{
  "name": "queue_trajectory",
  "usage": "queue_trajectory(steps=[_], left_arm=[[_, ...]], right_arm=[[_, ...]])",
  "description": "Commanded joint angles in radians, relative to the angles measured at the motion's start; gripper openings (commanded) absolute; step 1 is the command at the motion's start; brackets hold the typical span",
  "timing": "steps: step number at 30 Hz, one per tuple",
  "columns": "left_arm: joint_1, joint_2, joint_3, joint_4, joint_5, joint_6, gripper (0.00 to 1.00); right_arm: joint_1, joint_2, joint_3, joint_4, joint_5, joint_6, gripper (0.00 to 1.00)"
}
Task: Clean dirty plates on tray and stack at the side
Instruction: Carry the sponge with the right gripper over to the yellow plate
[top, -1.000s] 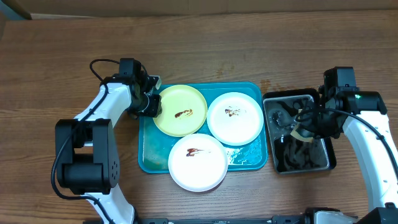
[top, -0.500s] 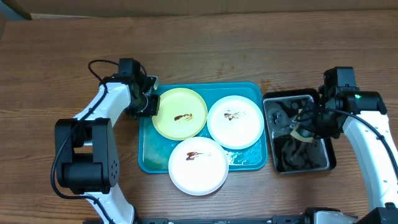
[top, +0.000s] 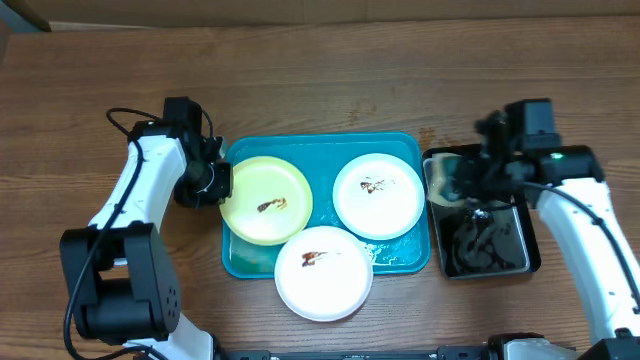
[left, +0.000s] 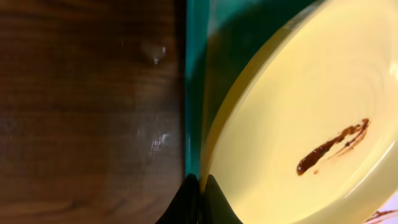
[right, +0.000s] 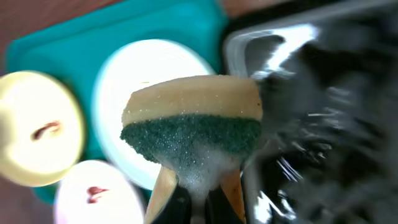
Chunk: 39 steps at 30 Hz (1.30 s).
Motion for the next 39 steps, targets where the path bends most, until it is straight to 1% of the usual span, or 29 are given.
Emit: queue_trajectory(steps=[1, 3, 7, 9, 13, 18, 20, 27, 31, 35, 39], left_arm=[[-0.002, -0.011, 0.013, -0.032, -0.027, -0.018, 0.04], [-0.002, -0.011, 0.012, -0.042, -0.031, -0.018, 0.04], [-0.002, -0.011, 0.011, -0.042, -0.032, -0.018, 0.04], [-0.002, -0.011, 0.011, -0.041, -0.053, -0.018, 0.04], [-0.002, -0.011, -0.006, -0.019, -0.072, -0.022, 0.04], [-0.002, -0.011, -0.037, 0.003, -0.072, -0.036, 0.04], [-0.002, -0.011, -0.038, 0.003, -0.071, -0.036, 0.04], [-0.002, -0.011, -0.040, 0.006, -0.072, -0.036, 0.04], [-0.003, -0.011, -0.040, 0.005, -0.071, -0.036, 0.04], [-0.003, -0.011, -0.040, 0.005, -0.071, -0.036, 0.04], [-0.003, -0.011, -0.040, 0.003, -0.071, -0.036, 0.04]], right_arm=[[0.123, -0.017, 0.019, 0.050, -0.093, -0.019, 0.04], [0.211, -0.014, 0.019, 0.111, -0.091, 0.012, 0.04], [0.367, 0.004, 0.019, 0.259, -0.040, 0.143, 0.04], [0.444, 0.026, 0.019, 0.349, -0.040, 0.172, 0.04], [0.570, 0.095, 0.019, 0.478, -0.040, 0.195, 0.04], [0.676, 0.208, 0.018, 0.610, -0.040, 0.243, 0.04], [0.702, 0.248, 0.019, 0.663, -0.040, 0.266, 0.04], [0.767, 0.379, 0.019, 0.821, -0.040, 0.269, 0.04], [0.773, 0.414, 0.018, 0.857, -0.036, 0.269, 0.04], [0.773, 0.419, 0.018, 0.867, 0.025, 0.268, 0.04], [0.773, 0.428, 0.018, 0.895, 0.027, 0.269, 0.04]])
